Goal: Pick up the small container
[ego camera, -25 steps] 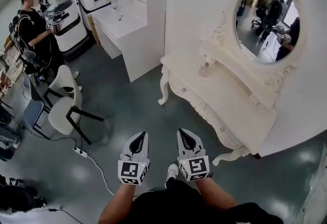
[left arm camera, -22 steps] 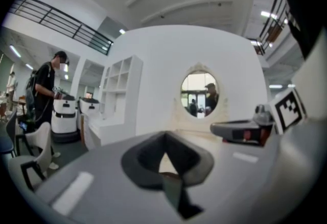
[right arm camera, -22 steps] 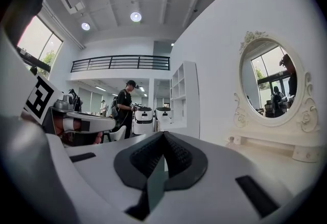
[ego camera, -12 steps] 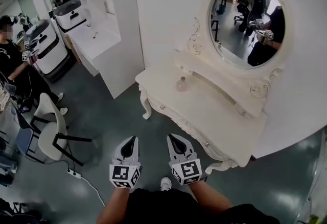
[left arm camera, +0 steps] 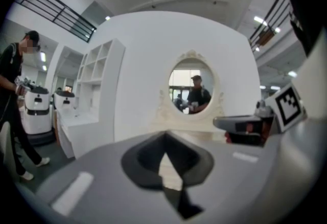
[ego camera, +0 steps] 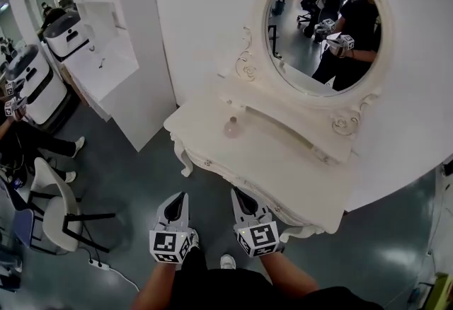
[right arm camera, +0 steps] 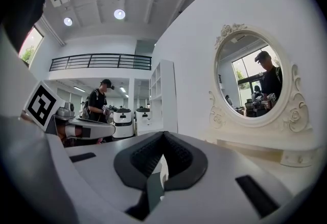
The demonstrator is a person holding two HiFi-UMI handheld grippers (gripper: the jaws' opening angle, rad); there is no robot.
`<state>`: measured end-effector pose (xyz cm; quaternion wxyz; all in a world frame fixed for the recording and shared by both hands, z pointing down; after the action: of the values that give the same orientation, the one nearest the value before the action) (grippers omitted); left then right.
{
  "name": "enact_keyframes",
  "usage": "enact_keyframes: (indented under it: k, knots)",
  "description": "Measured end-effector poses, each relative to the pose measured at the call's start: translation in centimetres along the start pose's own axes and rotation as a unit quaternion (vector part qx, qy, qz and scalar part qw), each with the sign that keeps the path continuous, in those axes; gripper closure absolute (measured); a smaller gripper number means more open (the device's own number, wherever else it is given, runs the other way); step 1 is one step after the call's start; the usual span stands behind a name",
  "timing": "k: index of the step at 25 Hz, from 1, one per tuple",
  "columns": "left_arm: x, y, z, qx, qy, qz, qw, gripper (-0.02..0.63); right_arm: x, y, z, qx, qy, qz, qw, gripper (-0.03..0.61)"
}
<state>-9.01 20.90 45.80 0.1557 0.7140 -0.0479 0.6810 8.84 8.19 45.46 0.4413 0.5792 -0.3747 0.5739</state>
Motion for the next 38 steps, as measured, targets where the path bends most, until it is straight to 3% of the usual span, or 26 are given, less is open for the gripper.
enact_keyframes:
  k: [13,20,28,38]
  knots:
    - [-2.5,10.7,-7.1,0.106,0.018,0.007,0.9942,0.611,-2.5,10.4,0.6,0.083,-0.007,-0.002,0.997,0.583]
    - [-3.4,14.2,-9.0,0.153,0.017,0.013,0.988,0.611,-3.1,13.2,0.4,0.12,-0.017,-0.009,0.993,0.584]
    - [-3.6,18.0,-7.9,0.21,0.019,0.007,0.9775,0.611,-2.7,13.7,2.0,0.168,-0.004,-0.018,0.986,0.584]
    - [-3.6,24.4,-2.5,0.246,0.032,-0.009,0.9687,0.611,-2.3,12.3,9.0,0.198,0.006,-0.023,0.98,0.583]
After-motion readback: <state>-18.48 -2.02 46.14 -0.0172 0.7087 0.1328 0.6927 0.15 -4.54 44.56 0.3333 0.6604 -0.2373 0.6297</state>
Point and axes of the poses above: the fingertips, and each gripper's own axes: y forward along the fingers, z to its right, x out of its underside, the point moved 9 cm from there along -y, backward along the fingers, and after that the axes turned 8 degrees about -x, right-handed, at the moved point
